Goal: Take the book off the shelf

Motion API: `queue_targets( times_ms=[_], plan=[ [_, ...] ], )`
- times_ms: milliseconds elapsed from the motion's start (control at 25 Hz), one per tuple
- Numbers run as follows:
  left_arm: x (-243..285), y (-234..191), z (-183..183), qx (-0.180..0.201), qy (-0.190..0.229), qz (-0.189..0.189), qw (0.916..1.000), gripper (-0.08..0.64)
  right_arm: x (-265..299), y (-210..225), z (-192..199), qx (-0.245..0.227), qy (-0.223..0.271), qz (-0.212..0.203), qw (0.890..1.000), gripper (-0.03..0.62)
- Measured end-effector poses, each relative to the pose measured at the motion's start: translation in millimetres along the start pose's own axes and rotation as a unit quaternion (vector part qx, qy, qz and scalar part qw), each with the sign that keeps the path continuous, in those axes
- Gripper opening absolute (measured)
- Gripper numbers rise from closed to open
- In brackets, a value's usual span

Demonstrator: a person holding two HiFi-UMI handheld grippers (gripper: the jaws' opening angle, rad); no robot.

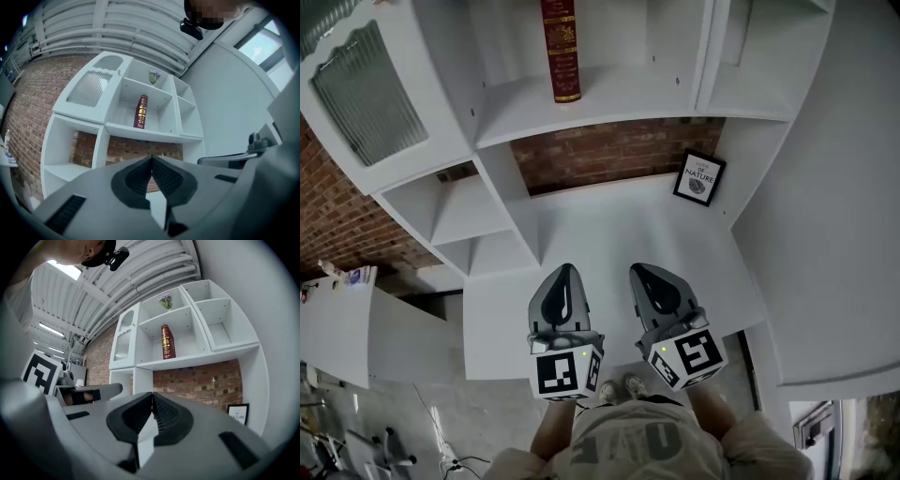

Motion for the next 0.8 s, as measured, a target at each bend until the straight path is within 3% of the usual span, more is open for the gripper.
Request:
queue_targets(
  times_ms=[600,640,720,800],
  plan=[
    [20.6,5.9,-13.4,0.018,0.02,-0.044,0.9987,0.015,17.6,24.7,-1.8,0.002,0.012,-0.005,1.0,0.014],
    [21.8,6.7,-17.2,0.019,0.026,-0.039,0.9987,0.031,17.4,24.0,-2.1,0.003,0.013,-0.006,1.0,0.015],
    [27.9,9.5,-31.0,0.021,0.049,-0.02,0.9984,0.242,16.3,23.5,-3.0,0.004,0.014,-0.006,1.0,0.014],
    [38.9,12.1,-53.4,0.038,0.089,-0.005,0.9953,0.301,15.2,25.0,-3.9,0.005,0.015,-0.005,1.0,0.014]
  ],
)
Point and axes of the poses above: the fingertips, and each gripper's own axes: x forward along the fingers, y to its right, z out of its underside, the point moved 7 cm from there along -x, backward along the fingers, and after that the axes turned 2 degrees about x, right-handed, at the moved point
